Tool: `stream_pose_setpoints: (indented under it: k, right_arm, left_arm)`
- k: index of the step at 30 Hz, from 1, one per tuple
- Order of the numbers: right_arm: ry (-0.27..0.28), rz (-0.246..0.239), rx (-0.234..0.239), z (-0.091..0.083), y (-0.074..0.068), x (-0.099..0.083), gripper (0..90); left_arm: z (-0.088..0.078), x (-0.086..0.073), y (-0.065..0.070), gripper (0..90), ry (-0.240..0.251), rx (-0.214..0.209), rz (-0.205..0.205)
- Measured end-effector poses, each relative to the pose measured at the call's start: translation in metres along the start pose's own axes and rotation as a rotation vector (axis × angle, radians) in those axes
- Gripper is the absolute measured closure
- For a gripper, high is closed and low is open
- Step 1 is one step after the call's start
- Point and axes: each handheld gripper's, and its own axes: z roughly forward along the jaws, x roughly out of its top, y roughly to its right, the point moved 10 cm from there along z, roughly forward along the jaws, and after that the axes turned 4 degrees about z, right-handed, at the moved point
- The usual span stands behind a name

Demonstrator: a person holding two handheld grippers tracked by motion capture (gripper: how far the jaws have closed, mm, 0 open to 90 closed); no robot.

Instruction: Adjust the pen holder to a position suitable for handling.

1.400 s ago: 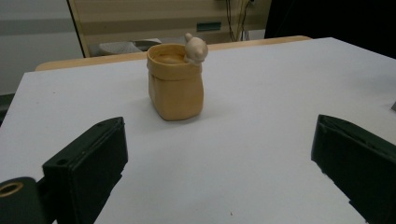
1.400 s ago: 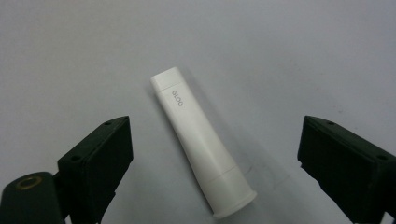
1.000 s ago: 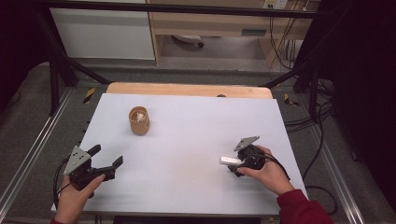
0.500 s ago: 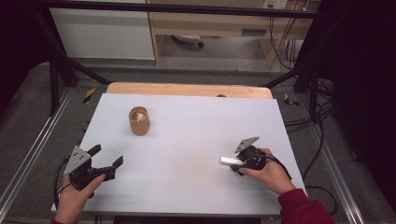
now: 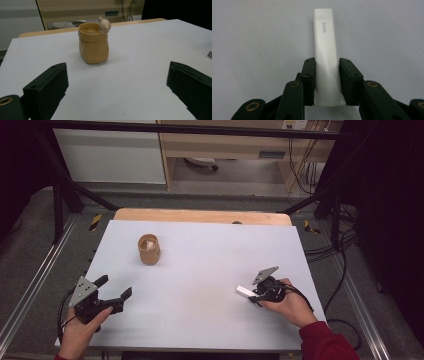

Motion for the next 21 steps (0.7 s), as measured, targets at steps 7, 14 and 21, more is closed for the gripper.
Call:
stream_pose_setpoints:
  k: [7,14,21]
  right_arm:
    - [-0.018,0.031,0.009,-0.001,-0.002,0.000,67.4]
    - [0.043,0.054,0.019,-0.002,-0.009,0.003,67.5]
    - [0.116,0.071,0.015,-0.002,-0.013,0.009,67.5]
  left_arm:
    - [0.000,0.000,0.000,3.6,0.001,0.001,0.000]
    - [0.000,0.000,0.001,3.6,0.000,0.001,0.002]
    - [0.000,0.002,0.002,3.6,0.004,0.000,-0.002]
